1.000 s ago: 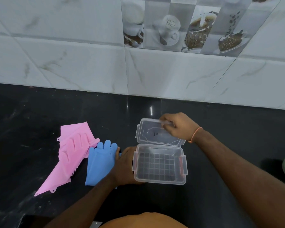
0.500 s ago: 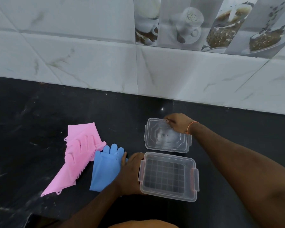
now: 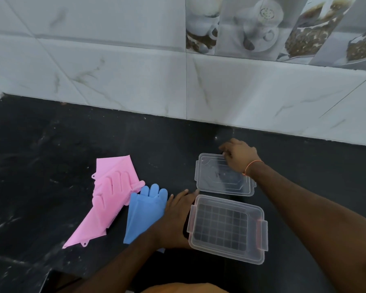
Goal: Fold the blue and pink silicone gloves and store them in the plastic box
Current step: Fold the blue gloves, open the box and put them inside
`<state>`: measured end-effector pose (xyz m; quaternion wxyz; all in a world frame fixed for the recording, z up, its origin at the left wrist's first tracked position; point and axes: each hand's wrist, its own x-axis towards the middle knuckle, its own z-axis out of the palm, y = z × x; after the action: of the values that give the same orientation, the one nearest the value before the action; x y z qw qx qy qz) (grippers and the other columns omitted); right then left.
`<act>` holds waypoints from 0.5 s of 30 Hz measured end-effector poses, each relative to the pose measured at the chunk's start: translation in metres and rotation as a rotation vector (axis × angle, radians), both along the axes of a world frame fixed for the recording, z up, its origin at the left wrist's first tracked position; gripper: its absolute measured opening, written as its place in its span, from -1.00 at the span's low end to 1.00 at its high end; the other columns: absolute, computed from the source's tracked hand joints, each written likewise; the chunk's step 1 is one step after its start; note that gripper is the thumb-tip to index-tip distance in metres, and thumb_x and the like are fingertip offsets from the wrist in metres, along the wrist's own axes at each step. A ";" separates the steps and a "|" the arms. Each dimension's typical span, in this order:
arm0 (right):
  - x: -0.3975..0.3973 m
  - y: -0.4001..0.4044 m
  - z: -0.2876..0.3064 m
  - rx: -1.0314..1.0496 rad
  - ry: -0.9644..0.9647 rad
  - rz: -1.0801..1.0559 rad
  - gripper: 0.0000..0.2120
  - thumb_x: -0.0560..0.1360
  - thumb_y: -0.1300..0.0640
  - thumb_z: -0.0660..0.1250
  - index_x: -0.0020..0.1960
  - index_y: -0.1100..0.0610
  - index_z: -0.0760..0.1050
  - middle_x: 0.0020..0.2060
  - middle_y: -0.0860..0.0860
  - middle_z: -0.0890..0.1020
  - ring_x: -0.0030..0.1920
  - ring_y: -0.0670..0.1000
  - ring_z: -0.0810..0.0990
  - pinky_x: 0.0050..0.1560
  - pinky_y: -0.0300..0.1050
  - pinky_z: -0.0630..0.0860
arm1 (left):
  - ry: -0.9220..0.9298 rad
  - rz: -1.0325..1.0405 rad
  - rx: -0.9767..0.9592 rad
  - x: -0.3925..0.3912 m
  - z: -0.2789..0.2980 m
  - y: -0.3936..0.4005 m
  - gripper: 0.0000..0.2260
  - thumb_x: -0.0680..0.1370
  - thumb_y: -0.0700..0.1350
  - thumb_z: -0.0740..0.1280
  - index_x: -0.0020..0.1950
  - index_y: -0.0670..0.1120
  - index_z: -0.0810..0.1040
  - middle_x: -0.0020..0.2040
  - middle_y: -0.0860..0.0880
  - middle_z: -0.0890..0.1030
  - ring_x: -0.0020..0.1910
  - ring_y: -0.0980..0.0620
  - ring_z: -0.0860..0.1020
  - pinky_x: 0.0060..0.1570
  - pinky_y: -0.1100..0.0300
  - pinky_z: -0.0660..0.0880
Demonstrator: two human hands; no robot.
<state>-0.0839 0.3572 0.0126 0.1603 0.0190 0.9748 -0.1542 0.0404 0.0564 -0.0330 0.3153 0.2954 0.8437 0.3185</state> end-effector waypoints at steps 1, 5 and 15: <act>0.008 -0.012 0.009 0.021 0.043 0.013 -0.66 0.64 0.05 0.23 0.38 -0.10 0.54 0.30 -0.04 0.54 0.32 0.12 0.52 0.27 0.34 0.47 | 0.032 -0.004 0.048 0.003 0.001 -0.007 0.08 0.39 0.50 0.50 0.62 0.45 -0.22 0.66 0.44 -0.09 0.71 0.24 -0.22 0.71 -0.17 -0.20; 0.032 -0.070 0.031 0.013 0.105 0.135 -0.67 0.65 0.02 0.25 0.39 -0.11 0.53 0.35 -0.06 0.54 0.33 0.08 0.53 0.29 0.32 0.50 | 0.263 -0.039 0.017 0.002 0.000 -0.044 0.08 0.39 0.52 0.45 0.72 0.30 -0.09 0.71 0.36 -0.02 0.73 0.19 -0.22 0.66 -0.06 -0.22; 0.078 -0.180 0.018 0.178 -0.110 0.361 -0.63 0.56 -0.32 0.27 0.00 -0.07 0.66 -0.02 -0.07 0.69 0.16 0.07 0.60 0.39 0.51 0.20 | 0.348 0.712 -0.031 0.026 0.004 -0.126 -0.71 0.65 -0.12 0.45 0.39 0.00 0.65 0.33 0.03 0.61 0.27 0.08 0.55 0.37 -0.01 0.54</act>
<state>-0.0063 0.1770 0.0305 0.2362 -0.1333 0.9619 -0.0353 0.0662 -0.0701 -0.0287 0.0417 0.0290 0.9389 0.3405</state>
